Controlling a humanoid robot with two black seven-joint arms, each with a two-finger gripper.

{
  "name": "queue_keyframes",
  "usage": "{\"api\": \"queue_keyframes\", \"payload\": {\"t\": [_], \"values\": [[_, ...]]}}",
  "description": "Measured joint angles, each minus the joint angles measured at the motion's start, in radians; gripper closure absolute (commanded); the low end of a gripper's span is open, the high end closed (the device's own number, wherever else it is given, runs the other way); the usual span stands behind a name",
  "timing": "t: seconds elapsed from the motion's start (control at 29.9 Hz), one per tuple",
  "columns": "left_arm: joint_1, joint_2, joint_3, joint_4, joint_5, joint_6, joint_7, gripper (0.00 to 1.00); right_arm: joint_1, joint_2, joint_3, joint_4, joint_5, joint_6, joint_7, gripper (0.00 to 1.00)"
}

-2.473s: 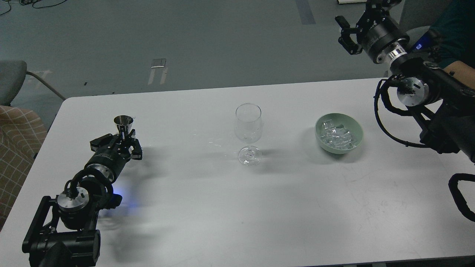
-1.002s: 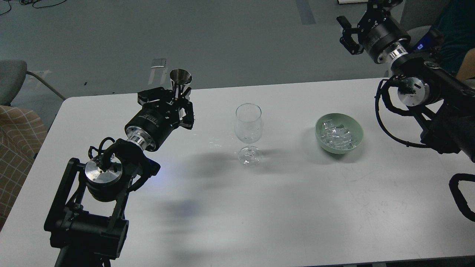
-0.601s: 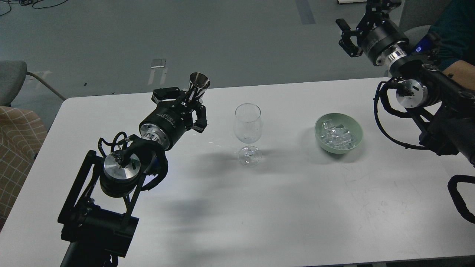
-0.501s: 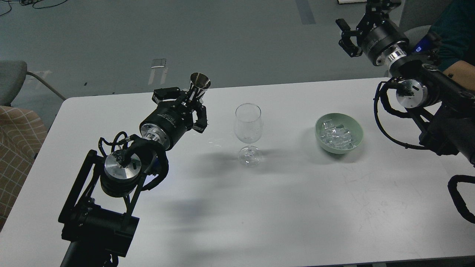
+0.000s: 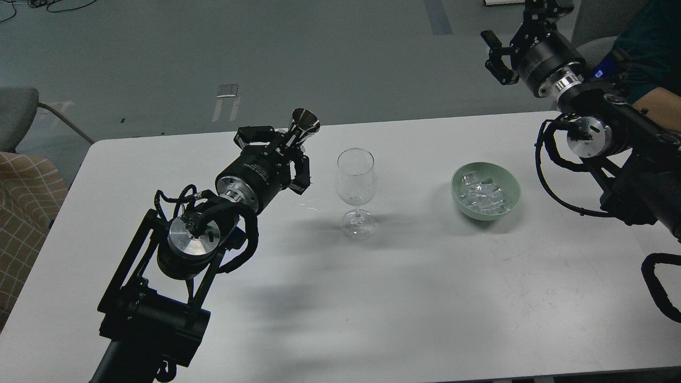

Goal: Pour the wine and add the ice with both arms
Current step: 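Position the jigger just above the wine glass rim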

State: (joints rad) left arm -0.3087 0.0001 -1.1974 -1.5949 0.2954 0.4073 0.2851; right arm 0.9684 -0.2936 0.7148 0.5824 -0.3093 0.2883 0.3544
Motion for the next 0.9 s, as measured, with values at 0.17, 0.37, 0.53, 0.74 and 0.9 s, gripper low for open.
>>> {"api": "queue_keyframes", "payload": {"t": [0.17, 0.37, 0.53, 0.74, 0.9], "values": [[-0.007, 0.0, 0.029, 0.003, 0.036, 0.0, 0.002, 0.97, -0.003, 0.0, 0.0, 0.001, 0.0, 0.0, 0.0, 0.0], [-0.017, 0.0, 0.034, 0.019, 0.067, 0.0, 0.001, 0.97, -0.004, 0.0, 0.0, 0.001, 0.0, 0.0, 0.0, 0.0], [-0.023, 0.0, 0.046, 0.044, 0.13, -0.007, 0.001, 0.97, -0.004, 0.0, 0.0, 0.001, 0.0, 0.0, 0.0, 0.0], [-0.026, 0.0, 0.05, 0.05, 0.161, -0.009, 0.001, 0.97, -0.004, 0.002, 0.0, 0.001, -0.001, -0.001, 0.0, 0.0], [-0.033, 0.0, 0.085, 0.045, 0.17, -0.009, 0.003, 0.97, -0.004, 0.001, 0.0, 0.001, -0.001, -0.001, 0.0, 0.0]]}}
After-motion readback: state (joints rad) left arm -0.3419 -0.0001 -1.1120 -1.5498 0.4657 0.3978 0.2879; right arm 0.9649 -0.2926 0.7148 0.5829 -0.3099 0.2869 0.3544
